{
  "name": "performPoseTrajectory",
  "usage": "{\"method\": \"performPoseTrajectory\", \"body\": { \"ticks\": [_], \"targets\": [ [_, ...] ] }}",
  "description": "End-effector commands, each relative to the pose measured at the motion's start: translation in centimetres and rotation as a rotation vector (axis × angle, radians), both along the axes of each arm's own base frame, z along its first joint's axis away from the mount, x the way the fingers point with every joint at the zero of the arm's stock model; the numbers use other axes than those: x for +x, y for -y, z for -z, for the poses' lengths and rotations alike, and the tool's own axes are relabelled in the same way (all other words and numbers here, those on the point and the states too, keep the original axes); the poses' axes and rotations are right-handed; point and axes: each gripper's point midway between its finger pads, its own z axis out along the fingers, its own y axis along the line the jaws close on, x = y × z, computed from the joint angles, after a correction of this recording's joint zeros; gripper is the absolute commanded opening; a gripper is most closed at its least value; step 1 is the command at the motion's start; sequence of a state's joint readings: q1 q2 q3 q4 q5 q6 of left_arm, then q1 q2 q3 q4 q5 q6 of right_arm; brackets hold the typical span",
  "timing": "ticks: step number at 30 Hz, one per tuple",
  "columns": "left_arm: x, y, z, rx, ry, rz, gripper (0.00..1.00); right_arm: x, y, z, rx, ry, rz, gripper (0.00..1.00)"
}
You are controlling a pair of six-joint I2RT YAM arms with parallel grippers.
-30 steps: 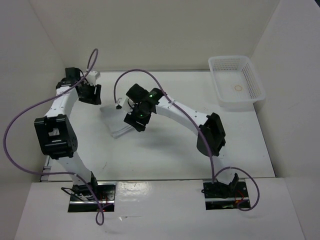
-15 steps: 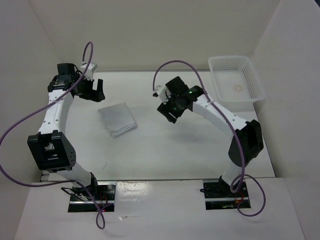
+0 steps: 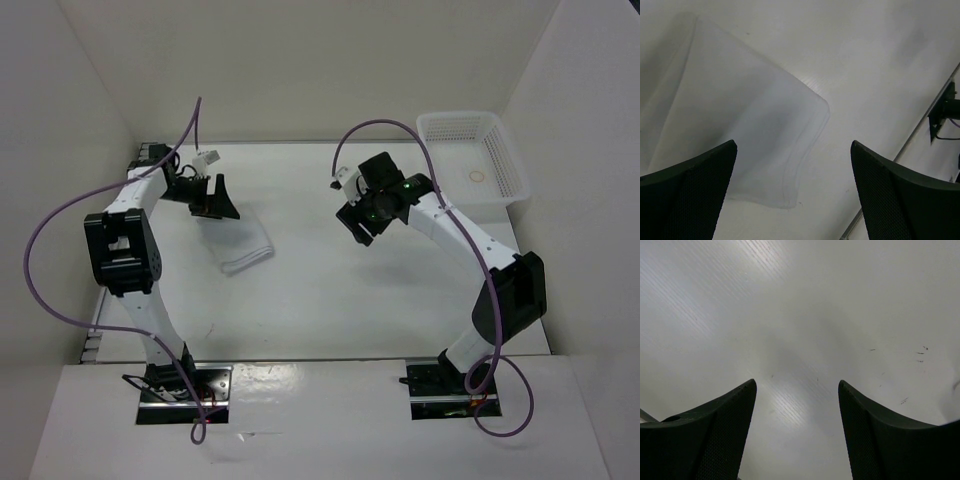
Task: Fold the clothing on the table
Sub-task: Fold the skirt
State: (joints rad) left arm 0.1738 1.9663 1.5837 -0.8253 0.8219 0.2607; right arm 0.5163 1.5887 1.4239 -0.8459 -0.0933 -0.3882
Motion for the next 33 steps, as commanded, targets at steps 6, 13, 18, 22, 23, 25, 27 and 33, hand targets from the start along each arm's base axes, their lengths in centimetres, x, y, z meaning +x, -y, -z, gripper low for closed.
{"method": "performPoseTrajectory", "body": {
  "ticks": [6, 13, 18, 22, 23, 25, 27, 33],
  "targets": [
    [0.3, 0.9, -1.1, -0.141, 0.015, 0.079, 1.0, 0.7, 0.0, -0.2, 0.01, 0.03, 0.002, 0.71],
    [-0.1, -0.1, 2.5, -0.178, -0.062, 0.089, 1.0, 1.2, -0.3, 1.1, -0.008, -0.002, 0.002, 0.71],
    [-0.2, -0.4, 4.8, -0.214, -0.119, 0.091, 1.0, 1.5, -0.5, 2.1, -0.02, -0.023, 0.002, 0.71],
    [0.3, -0.9, 6.4, -0.222, -0.144, 0.079, 1.0, 1.6, -0.5, 2.8, -0.03, -0.04, 0.002, 0.71],
    [0.7, -1.3, 7.0, -0.224, -0.149, 0.07, 1.0, 1.8, -0.6, 2.5, -0.026, -0.033, 0.002, 0.71],
    [0.8, -1.5, 7.7, -0.217, -0.162, 0.068, 1.0, 1.6, -0.5, 2.9, -0.034, -0.048, 0.002, 0.71],
    [1.2, -1.6, 8.0, -0.215, -0.154, 0.069, 1.0, 1.6, -0.5, 2.9, -0.035, -0.049, 0.002, 0.71],
    [1.2, 0.7, 7.9, -0.2, -0.153, 0.113, 1.0, 1.6, -0.5, 2.9, -0.035, -0.049, 0.002, 0.71]
  ]
}}
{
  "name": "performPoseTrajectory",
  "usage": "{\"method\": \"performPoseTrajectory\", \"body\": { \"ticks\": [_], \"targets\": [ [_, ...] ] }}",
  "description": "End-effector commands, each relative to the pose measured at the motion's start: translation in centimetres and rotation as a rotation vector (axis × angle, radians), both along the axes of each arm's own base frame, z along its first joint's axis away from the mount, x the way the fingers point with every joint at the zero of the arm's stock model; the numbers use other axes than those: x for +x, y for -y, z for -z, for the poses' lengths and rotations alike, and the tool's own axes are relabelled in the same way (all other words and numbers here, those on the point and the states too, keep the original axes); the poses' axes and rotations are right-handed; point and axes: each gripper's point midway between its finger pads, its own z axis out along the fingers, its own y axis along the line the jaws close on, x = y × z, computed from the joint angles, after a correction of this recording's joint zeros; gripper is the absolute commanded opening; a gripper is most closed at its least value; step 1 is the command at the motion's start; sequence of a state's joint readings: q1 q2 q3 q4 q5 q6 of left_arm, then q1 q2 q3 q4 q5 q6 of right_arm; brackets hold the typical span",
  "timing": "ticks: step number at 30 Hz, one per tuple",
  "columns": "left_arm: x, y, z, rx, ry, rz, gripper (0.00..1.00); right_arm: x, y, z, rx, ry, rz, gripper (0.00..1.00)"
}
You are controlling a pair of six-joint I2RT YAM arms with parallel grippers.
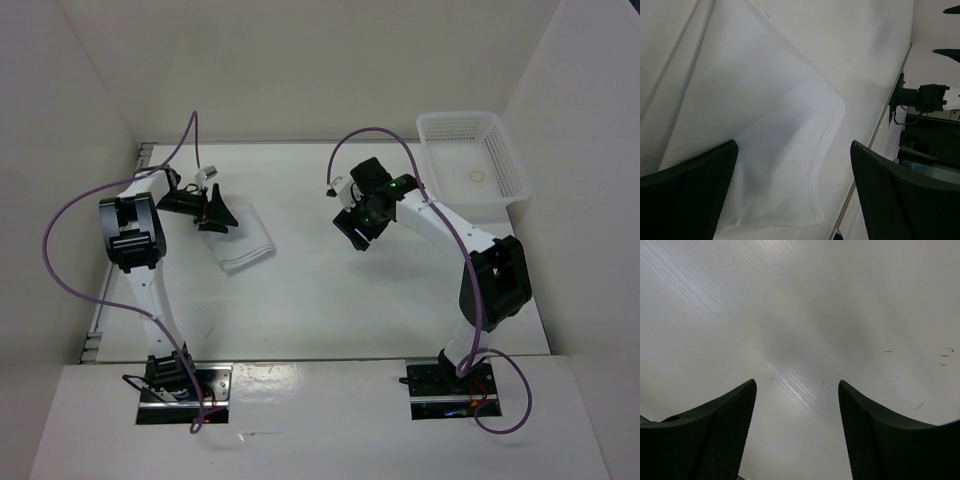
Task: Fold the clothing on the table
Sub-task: Fold the skirt
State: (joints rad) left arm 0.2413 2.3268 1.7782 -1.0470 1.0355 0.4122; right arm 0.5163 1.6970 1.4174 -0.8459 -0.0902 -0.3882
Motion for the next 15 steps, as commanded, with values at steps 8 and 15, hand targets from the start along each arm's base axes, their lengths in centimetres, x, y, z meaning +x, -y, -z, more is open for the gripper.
{"method": "performPoseTrajectory", "body": {
  "ticks": [8, 15],
  "targets": [
    [-1.5, 8.9, 0.1, 0.018, 0.086, 0.203, 0.99, 0.9, 0.0, -2.0, 0.031, 0.078, 0.005, 0.71],
    [-4.9, 15.3, 0.1, 0.021, 0.079, 0.343, 0.99, 0.6, 0.4, -1.7, 0.026, 0.086, 0.009, 0.71]
  ]
}}
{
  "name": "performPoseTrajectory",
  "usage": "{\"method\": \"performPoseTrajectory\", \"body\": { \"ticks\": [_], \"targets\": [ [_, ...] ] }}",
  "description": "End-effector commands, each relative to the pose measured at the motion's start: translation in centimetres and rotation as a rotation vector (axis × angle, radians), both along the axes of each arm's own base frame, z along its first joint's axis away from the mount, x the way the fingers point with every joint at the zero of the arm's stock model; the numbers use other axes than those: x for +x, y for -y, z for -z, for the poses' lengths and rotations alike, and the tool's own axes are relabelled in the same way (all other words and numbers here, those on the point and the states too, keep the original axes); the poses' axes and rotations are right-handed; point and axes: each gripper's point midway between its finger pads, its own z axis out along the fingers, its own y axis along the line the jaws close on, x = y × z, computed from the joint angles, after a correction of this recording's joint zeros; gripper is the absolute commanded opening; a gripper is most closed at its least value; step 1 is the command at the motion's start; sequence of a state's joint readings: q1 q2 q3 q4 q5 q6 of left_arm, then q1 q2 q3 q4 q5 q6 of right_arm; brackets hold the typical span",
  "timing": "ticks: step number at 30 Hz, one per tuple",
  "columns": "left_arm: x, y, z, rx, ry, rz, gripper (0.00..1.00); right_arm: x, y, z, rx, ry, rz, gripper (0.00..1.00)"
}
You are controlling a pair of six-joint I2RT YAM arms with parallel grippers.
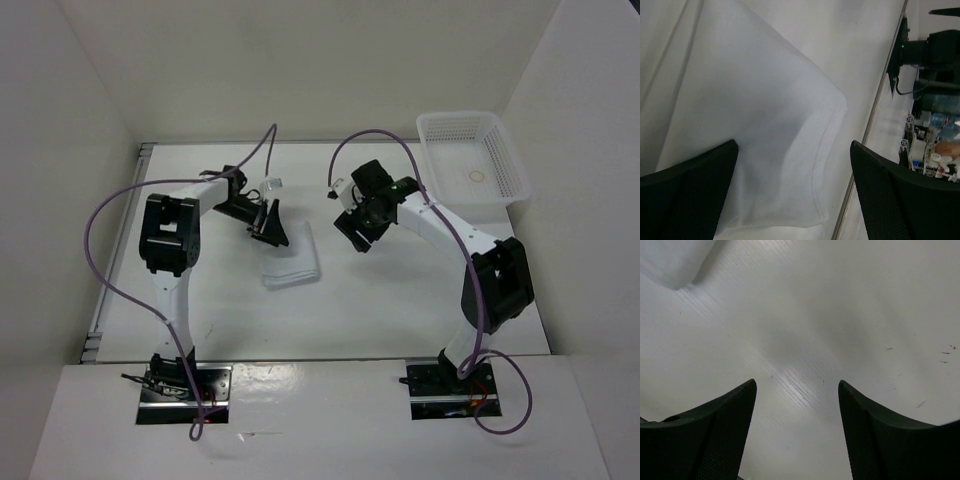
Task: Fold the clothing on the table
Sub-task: Fold the skirt
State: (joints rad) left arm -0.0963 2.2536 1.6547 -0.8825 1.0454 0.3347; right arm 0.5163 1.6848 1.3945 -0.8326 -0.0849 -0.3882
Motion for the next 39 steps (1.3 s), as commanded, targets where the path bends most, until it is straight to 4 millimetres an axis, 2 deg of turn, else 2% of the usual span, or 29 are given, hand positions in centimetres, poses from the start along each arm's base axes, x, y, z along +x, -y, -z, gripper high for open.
{"method": "performPoseTrajectory", "body": {
  "ticks": [1, 4, 7, 8, 9, 12, 14, 15, 16, 18, 19, 20, 21, 22, 23, 24, 25, 26, 27, 28, 29, 30, 31, 32, 34, 36, 37, 38, 39],
  "targets": [
    [-1.6, 3.2, -0.1, 0.019, 0.046, 0.075, 0.99, 0.7, 0.7, -1.5, 0.022, 0.071, 0.017, 0.71],
    [-3.3, 5.7, 0.1, 0.021, 0.029, 0.135, 0.98, 0.7, 1.1, -1.3, 0.023, 0.072, 0.026, 0.71],
    [-3.3, 7.4, -1.8, 0.032, 0.078, 0.162, 0.98, 0.8, 1.6, -2.1, 0.032, 0.091, 0.04, 0.71],
    [-2.9, 7.4, -2.4, 0.044, 0.098, 0.153, 0.98, 0.8, 1.6, -2.1, 0.032, 0.091, 0.04, 0.71],
    [-2.4, 8.0, -3.8, 0.034, 0.135, 0.157, 0.98, 1.2, 2.4, -2.8, 0.049, 0.106, 0.064, 0.71],
    [-1.0, 7.9, -7.8, 0.07, 0.215, 0.112, 1.0, 1.8, 3.8, -4.9, 0.093, 0.141, 0.104, 0.71],
    [0.2, 7.6, -12.6, 0.067, 0.313, 0.075, 1.0, 2.0, 4.9, -5.9, 0.115, 0.161, 0.14, 0.71],
    [0.7, 7.2, -13.9, 0.098, 0.354, 0.049, 1.0, 2.1, 5.4, -6.5, 0.127, 0.174, 0.153, 0.71],
    [1.4, 6.6, -17.2, 0.094, 0.432, 0.013, 1.0, 2.2, 6.5, -7.7, 0.146, 0.204, 0.182, 0.71],
    [2.5, 4.0, -19.7, 0.142, 0.482, -0.076, 1.0, 1.9, 8.6, -7.9, 0.15, 0.215, 0.241, 0.73],
    [2.5, 2.8, -21.6, 0.149, 0.522, -0.12, 1.0, 1.4, 9.4, -8.5, 0.157, 0.242, 0.258, 0.73],
    [3.0, 0.3, -22.0, 0.178, 0.518, -0.19, 1.0, 1.2, 10.1, -8.8, 0.167, 0.258, 0.286, 0.74],
    [2.6, -1.9, -23.3, 0.216, 0.551, -0.256, 1.0, 1.2, 11.7, -9.0, 0.172, 0.277, 0.341, 0.74],
    [3.0, -3.5, -23.8, 0.228, 0.572, -0.319, 1.0, 0.3, 12.7, -9.4, 0.178, 0.308, 0.365, 0.74],
    [3.3, -7.0, -23.7, 0.267, 0.578, -0.409, 1.0, 0.4, 13.6, -10.1, 0.195, 0.35, 0.398, 0.74],
    [1.9, -9.4, -23.0, 0.329, 0.569, -0.487, 1.0, 0.3, 14.6, -10.5, 0.191, 0.385, 0.428, 0.78],
    [1.9, -11.4, -23.0, 0.364, 0.595, -0.56, 1.0, -0.7, 16.2, -11.1, 0.215, 0.428, 0.501, 0.8],
    [1.4, -14.4, -22.8, 0.409, 0.594, -0.649, 1.0, -0.6, 17.0, -12.0, 0.235, 0.488, 0.533, 0.82],
    [0.2, -16.4, -24.3, 0.466, 0.667, -0.733, 1.0, -1.2, 17.8, -11.2, 0.24, 0.494, 0.57, 0.86],
    [-1.0, -17.7, -21.9, 0.508, 0.615, -0.779, 1.0, -1.7, 19.3, -13.0, 0.279, 0.577, 0.64, 0.88],
    [-1.9, -19.5, -21.6, 0.544, 0.618, -0.838, 1.0, -2.1, 19.8, -13.0, 0.292, 0.591, 0.665, 0.88],
    [-3.2, -20.2, -23.0, 0.557, 0.682, -0.885, 1.0, -2.5, 20.2, -12.1, 0.299, 0.584, 0.686, 0.9],
    [-4.4, -21.5, -20.6, 0.614, 0.628, -0.938, 1.0, -2.8, 21.2, -12.6, 0.314, 0.613, 0.736, 0.9],
    [-5.5, -22.6, -20.8, 0.629, 0.637, -0.997, 1.0, -2.7, 21.7, -12.8, 0.321, 0.64, 0.758, 0.9],
    [-6.7, -23.9, -19.2, 0.659, 0.595, -1.037, 1.0, -3.1, 22.3, -11.9, 0.335, 0.629, 0.789, 0.91],
    [-8.0, -25.6, -17.5, 0.691, 0.587, -1.09, 1.0, -3.3, 23.7, -12.0, 0.313, 0.656, 0.836, 0.91],
    [-8.4, -26.2, -17.0, 0.709, 0.59, -1.104, 1.0, -3.4, 24.1, -12.6, 0.303, 0.689, 0.848, 0.91],
    [-8.9, -26.5, -16.8, 0.714, 0.598, -1.123, 1.0, -3.6, 24.5, -13.0, 0.29, 0.707, 0.863, 0.93],
    [-9.3, -27.4, -15.8, 0.732, 0.582, -1.127, 1.0, -3.6, 24.8, -12.7, 0.284, 0.708, 0.883, 0.96]
  ]
}}
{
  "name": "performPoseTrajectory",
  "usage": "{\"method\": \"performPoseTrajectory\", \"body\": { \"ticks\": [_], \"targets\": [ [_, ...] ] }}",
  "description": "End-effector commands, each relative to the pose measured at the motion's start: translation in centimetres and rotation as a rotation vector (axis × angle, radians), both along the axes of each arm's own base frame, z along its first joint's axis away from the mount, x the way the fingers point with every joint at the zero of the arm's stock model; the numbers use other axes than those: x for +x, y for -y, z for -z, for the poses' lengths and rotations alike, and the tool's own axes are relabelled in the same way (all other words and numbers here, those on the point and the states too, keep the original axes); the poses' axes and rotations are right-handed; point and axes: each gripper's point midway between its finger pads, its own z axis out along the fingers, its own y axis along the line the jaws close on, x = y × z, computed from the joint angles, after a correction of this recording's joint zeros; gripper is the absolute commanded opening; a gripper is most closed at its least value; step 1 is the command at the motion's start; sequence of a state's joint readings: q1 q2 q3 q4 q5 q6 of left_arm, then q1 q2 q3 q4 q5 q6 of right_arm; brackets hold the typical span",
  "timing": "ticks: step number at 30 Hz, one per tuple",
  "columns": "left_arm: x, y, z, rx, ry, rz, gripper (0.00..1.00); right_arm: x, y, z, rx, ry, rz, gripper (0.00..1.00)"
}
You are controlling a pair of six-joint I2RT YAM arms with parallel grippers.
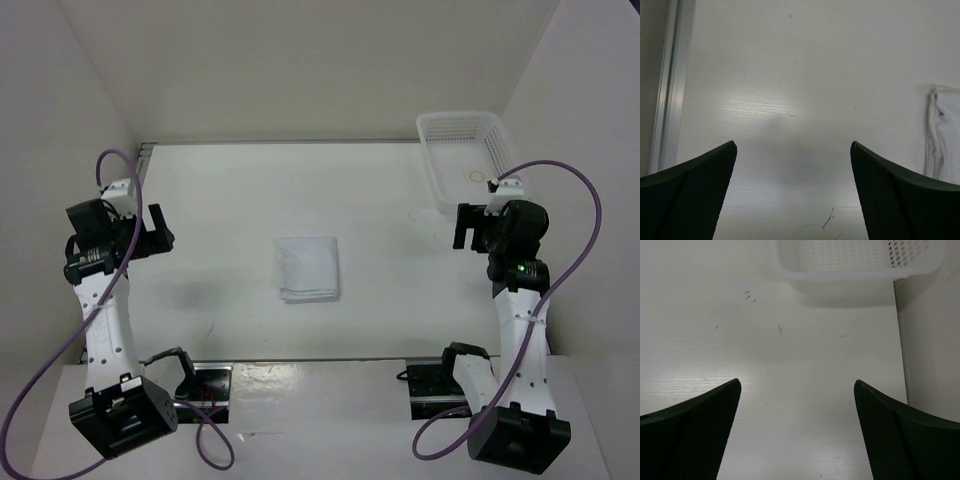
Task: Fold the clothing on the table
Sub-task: Fold the skirt
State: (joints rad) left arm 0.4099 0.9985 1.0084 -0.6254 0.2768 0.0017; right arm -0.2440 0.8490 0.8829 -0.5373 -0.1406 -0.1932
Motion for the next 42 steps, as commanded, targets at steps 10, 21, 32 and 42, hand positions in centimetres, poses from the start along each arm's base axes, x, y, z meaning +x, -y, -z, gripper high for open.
{"method": "performPoseTrajectory", "body": {
  "ticks": [10, 21, 32, 42],
  "targets": [
    [0.4, -1.8, 0.0, 0.031, 0.075, 0.062, 1.0, 0.9, 0.7, -1.2, -0.036, 0.104, 0.018, 0.98],
    [0.6, -1.8, 0.7, 0.024, 0.062, 0.075, 1.0, 1.2, 0.7, -0.7, -0.036, 0.086, 0.005, 0.98],
    [0.6, -1.5, 1.0, 0.017, 0.06, 0.094, 1.0, 1.2, 0.7, -0.5, -0.036, 0.086, 0.005, 0.98],
    [0.6, -1.3, 1.0, 0.012, 0.063, 0.101, 1.0, 1.2, 0.7, -0.5, -0.036, 0.086, 0.005, 0.98]
  ]
}}
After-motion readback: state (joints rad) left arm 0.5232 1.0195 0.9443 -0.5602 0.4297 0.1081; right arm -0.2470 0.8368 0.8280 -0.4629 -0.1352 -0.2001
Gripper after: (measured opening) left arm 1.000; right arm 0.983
